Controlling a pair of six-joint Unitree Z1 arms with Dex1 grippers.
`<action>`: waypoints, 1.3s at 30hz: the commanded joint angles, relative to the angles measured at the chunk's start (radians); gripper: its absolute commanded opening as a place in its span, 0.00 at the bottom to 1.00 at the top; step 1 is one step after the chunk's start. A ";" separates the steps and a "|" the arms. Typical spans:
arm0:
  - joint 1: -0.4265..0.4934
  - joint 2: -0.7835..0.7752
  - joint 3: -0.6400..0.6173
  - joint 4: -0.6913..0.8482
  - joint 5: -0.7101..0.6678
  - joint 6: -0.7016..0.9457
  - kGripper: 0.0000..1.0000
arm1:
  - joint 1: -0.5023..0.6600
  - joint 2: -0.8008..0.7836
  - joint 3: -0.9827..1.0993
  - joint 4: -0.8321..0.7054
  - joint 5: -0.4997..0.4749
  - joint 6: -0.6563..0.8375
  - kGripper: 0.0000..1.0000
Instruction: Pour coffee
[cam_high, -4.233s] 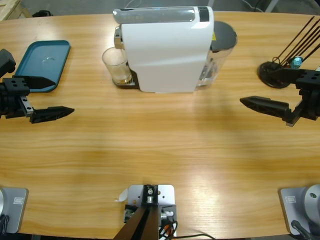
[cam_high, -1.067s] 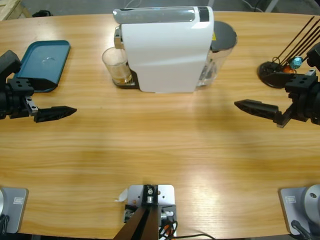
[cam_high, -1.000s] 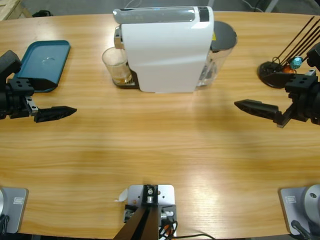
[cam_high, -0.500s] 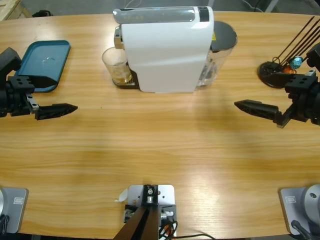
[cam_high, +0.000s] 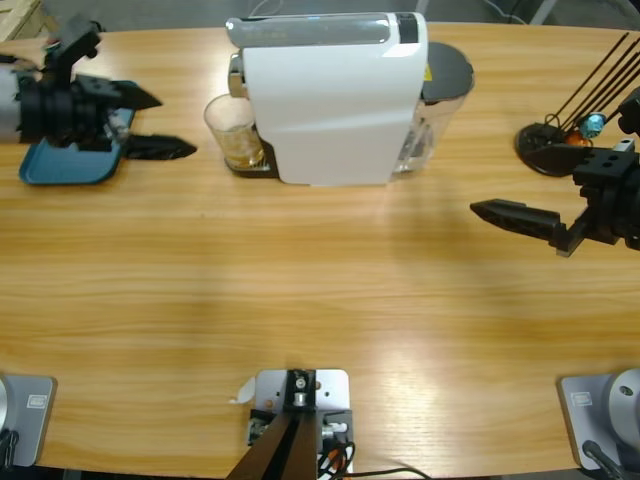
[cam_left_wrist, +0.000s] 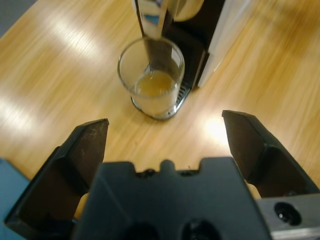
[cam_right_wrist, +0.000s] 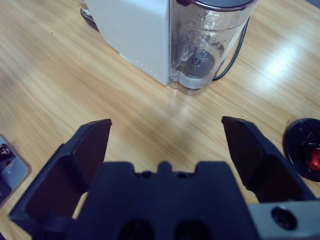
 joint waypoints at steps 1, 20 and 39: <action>0.022 0.159 -0.069 -0.030 -0.087 0.066 1.00 | 0.012 0.021 0.033 -0.027 0.043 0.009 1.00; 0.026 0.329 -0.176 -0.043 -0.092 0.107 1.00 | 0.012 0.048 0.030 -0.037 0.067 0.009 1.00; -0.007 0.369 -0.215 -0.037 -0.113 0.108 0.77 | 0.012 0.059 0.030 -0.041 0.069 0.009 1.00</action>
